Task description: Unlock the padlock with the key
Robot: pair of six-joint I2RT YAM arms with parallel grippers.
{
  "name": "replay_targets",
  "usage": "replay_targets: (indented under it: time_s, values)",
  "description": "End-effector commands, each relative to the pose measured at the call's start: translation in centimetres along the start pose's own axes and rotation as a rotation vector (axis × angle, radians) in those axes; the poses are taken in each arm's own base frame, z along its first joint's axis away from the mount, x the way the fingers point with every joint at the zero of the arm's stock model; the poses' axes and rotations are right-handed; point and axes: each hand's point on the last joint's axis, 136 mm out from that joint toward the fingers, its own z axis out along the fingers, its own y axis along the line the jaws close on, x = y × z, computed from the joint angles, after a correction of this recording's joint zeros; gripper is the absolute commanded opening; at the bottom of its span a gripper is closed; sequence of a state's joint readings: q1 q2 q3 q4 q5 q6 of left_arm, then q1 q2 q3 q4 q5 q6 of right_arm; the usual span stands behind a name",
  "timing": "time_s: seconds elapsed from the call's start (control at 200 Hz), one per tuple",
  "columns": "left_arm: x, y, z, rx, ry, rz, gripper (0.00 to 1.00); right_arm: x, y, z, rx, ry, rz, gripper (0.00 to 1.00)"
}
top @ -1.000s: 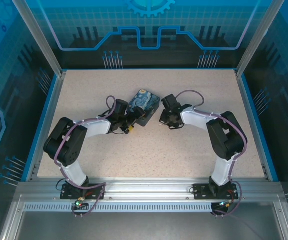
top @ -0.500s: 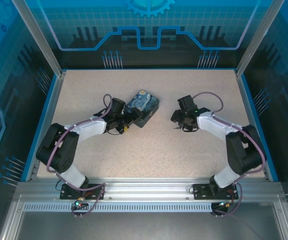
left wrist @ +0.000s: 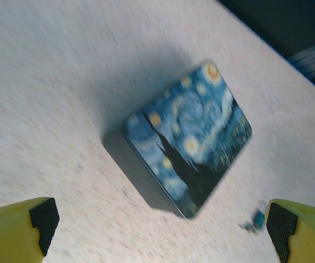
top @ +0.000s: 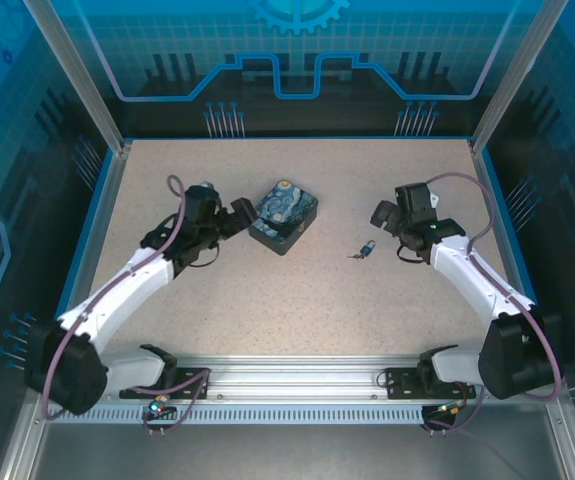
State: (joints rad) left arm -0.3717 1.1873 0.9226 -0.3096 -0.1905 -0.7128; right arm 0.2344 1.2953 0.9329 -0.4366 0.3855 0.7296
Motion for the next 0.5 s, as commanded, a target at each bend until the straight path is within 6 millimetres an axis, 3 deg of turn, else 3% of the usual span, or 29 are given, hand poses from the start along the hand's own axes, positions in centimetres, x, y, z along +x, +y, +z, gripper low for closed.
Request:
replay_targets:
  time_s: [0.0, 0.09, 0.17, 0.265, 0.495]
  values:
    - [-4.4, 3.6, -3.0, -0.177, -0.268, 0.229, 0.99, -2.3, -2.9, 0.2, 0.145, -0.164, -0.093, 1.00]
    - [-6.0, 5.3, -4.4, -0.233, -0.432, 0.343, 0.99, -2.2, -3.4, 1.5, 0.191, -0.185, -0.202, 1.00]
    - [-6.0, 7.3, -4.2, -0.297, -0.476, 0.439, 0.99, -2.4, -3.7, 2.4, 0.224, -0.216, -0.259, 1.00]
    - [-5.7, 10.0, -2.8, -0.368, -0.475, 0.476, 0.99, -2.8, -3.7, 3.3, 0.226, -0.242, -0.287, 1.00]
    - [-4.9, 15.0, 1.8, -0.398, -0.536, 0.427, 0.99, -4.6, -1.6, 4.2, 0.110, -0.379, -0.390, 1.00]
